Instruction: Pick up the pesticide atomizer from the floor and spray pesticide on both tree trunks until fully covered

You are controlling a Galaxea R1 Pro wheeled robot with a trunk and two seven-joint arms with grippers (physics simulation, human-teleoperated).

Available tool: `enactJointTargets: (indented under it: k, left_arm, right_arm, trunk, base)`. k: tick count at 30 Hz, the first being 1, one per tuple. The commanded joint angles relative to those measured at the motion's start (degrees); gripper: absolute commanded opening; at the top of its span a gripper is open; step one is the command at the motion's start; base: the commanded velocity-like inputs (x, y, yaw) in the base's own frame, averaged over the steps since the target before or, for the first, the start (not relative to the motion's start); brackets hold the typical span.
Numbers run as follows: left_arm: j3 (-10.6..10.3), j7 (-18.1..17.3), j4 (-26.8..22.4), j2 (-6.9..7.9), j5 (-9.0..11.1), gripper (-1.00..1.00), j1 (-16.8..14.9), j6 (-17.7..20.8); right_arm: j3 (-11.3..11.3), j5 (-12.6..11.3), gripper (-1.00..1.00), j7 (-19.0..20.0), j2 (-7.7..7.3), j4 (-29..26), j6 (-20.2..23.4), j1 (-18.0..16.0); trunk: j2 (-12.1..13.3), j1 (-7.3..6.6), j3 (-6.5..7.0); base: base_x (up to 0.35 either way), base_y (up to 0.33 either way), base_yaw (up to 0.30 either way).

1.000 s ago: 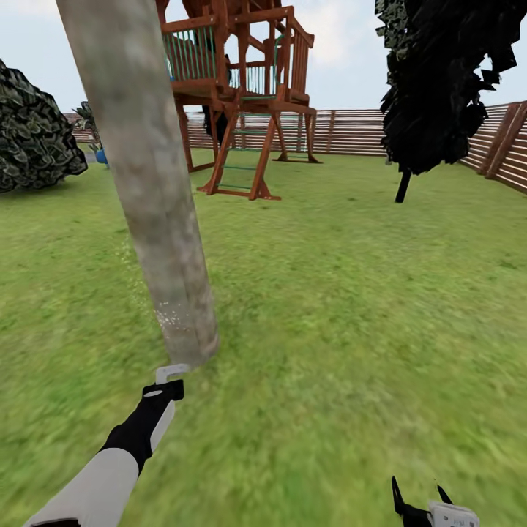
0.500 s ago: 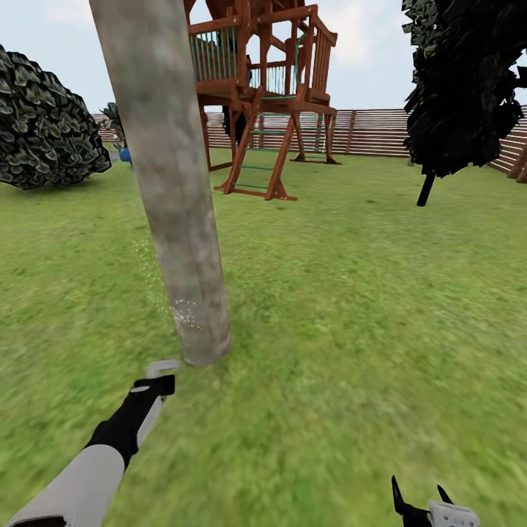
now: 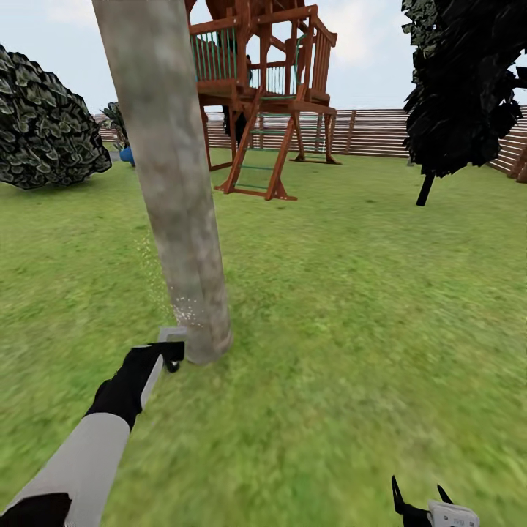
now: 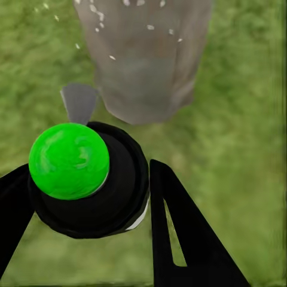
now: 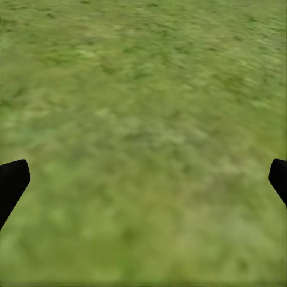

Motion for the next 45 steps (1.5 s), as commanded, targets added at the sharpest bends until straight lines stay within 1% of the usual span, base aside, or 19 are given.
enactJointTargets:
  k: [1, 2, 6, 10, 15, 17, 19, 21, 23, 25, 27, 29, 33, 35, 38, 39, 41, 43, 45]
  left_arm:
    - [0.0, -0.7, 0.0, 0.30, -0.1, -1.00, -0.1, 0.3]
    - [0.0, -2.1, -0.2, 1.73, -0.2, -1.00, -0.1, 0.6]
    - [-4.2, -2.4, -2.2, 1.47, 0.1, -1.00, -0.1, 1.6]
    - [-4.5, -2.5, -5.8, 2.22, 0.5, -1.00, -1.5, 6.9]
    - [-4.3, -8.2, -6.4, 4.80, 0.4, -1.00, -3.4, 8.5]
    - [-4.6, -8.5, -6.5, 3.97, 0.4, -1.00, -3.5, 8.7]
    - [-4.7, -8.6, -6.6, 2.11, 0.4, -1.00, -3.5, 9.8]
    - [-4.7, -8.6, -7.8, 2.03, 0.4, -1.00, -3.5, 10.4]
    - [-4.3, -8.6, -8.8, 2.98, 0.4, -1.00, -3.6, 11.5]
    - [-4.2, -8.6, -9.0, 5.24, 0.6, -1.00, -3.6, 12.3]
    - [-4.3, -8.7, -9.1, 5.99, 1.6, -1.00, -3.5, 12.5]
    - [-4.6, -8.6, -11.3, 5.32, 2.0, -1.00, -3.4, 12.7]
    - [-4.7, -8.6, -13.7, 1.13, 1.9, -1.00, -4.0, 13.8]
    - [-4.8, -8.5, -14.5, 0.05, 1.8, -1.00, -4.6, 18.2]
    - [-4.6, -8.5, -17.0, 1.12, 1.4, -1.00, -4.9, 21.4]
    - [-4.4, -8.5, -17.2, 3.24, 1.5, -1.00, -5.2, 21.7]
    - [-4.4, -8.6, -17.2, 5.30, 1.9, -1.00, -5.5, 22.1]
    - [-4.7, -8.6, -18.3, 4.90, 2.1, -1.00, -5.6, 22.6]
    - [-4.8, -8.6, -20.8, 2.15, 1.9, -1.00, -5.8, 25.1]
  right_arm:
    - [0.0, 0.0, 1.00, 0.0, 0.00, 0.0, 0.0, 0.0]
    - [0.0, 0.0, 1.00, 0.0, 0.02, 0.0, 0.0, 0.0]
    - [0.0, 0.0, 1.00, 0.0, 0.00, 0.0, 0.0, 0.0]
    - [0.0, 0.0, 1.00, 0.0, 0.00, 0.0, 0.0, 0.0]
    - [0.0, 0.0, 1.00, 0.0, 0.00, 0.0, 0.0, 0.0]
    - [0.0, 0.0, 1.00, 0.0, 0.00, 0.0, 0.0, 0.0]
    - [0.0, 0.0, 1.00, 0.0, 0.00, 0.0, 0.0, 0.0]
    - [0.0, 0.0, 1.00, 0.0, 0.00, 0.0, 0.0, 0.0]
    - [0.0, 0.0, 1.00, 0.0, 0.00, 0.0, 0.0, 0.0]
    - [0.0, 0.0, 1.00, 0.0, 0.00, 0.0, 0.0, 0.0]
    - [0.0, 0.0, 1.00, 0.0, 0.00, 0.0, 0.0, 0.0]
    - [0.0, 0.0, 1.00, 0.0, 0.02, 0.0, 0.0, 0.0]
    - [0.0, 0.0, 1.00, 0.0, 0.00, 0.0, 0.0, 0.0]
    - [0.0, 0.1, 1.00, 0.0, 0.00, 0.0, 0.0, 0.0]
    - [0.0, 0.1, 1.00, 0.0, 0.02, 0.0, 0.0, 0.0]
    - [0.0, 0.1, 1.00, 0.0, 0.01, 0.0, 0.0, 0.0]
    - [0.0, 0.1, 1.00, 0.0, 0.01, 0.0, 0.0, 0.0]
    - [0.0, 0.1, 1.00, 0.0, 0.00, 0.0, 0.1, 0.0]
    - [0.0, 0.1, 1.00, 0.0, 0.03, 0.0, 0.1, 0.0]
  trunk:
    - [0.0, 0.00, 0.00]
    - [0.0, 0.00, 0.00]
    - [0.0, 0.00, 0.00]
    - [0.0, 0.00, 0.00]
    - [0.0, 0.00, 0.00]
    - [0.0, 0.00, 0.00]
    - [0.0, 0.00, 0.00]
    - [0.0, 0.00, 0.00]
    - [0.0, 0.00, 0.00]
    - [0.0, 0.00, 0.00]
    - [0.0, 0.00, 0.00]
    - [0.0, 0.00, 0.00]
    - [0.0, 0.00, 0.00]
    - [0.0, 0.00, 0.00]
    - [0.0, 0.00, 0.00]
    - [0.0, 0.00, 0.00]
    - [0.0, 0.00, 0.00]
    - [0.0, 0.00, 0.00]
    - [0.0, 0.00, 0.00]
  base:
    - [0.000, 0.000, 0.000]
    - [0.000, 0.000, 0.000]
    - [-0.152, 0.000, 0.000]
    - [-0.016, 0.000, 0.000]
    - [0.000, 0.000, 0.000]
    - [0.000, 0.000, 0.000]
    - [0.000, 0.000, 0.000]
    - [0.000, 0.000, 0.000]
    - [0.000, 0.000, 0.000]
    - [0.000, 0.000, 0.000]
    - [-0.003, 0.000, 0.000]
    - [-0.234, 0.000, 0.000]
    - [-0.051, 0.000, 0.000]
    - [-0.002, 0.000, 0.000]
    - [0.000, 0.000, 0.000]
    - [0.000, 0.000, 0.000]
    - [0.000, 0.000, 0.000]
    - [0.000, 0.000, 0.000]
    - [0.000, 0.000, 0.000]
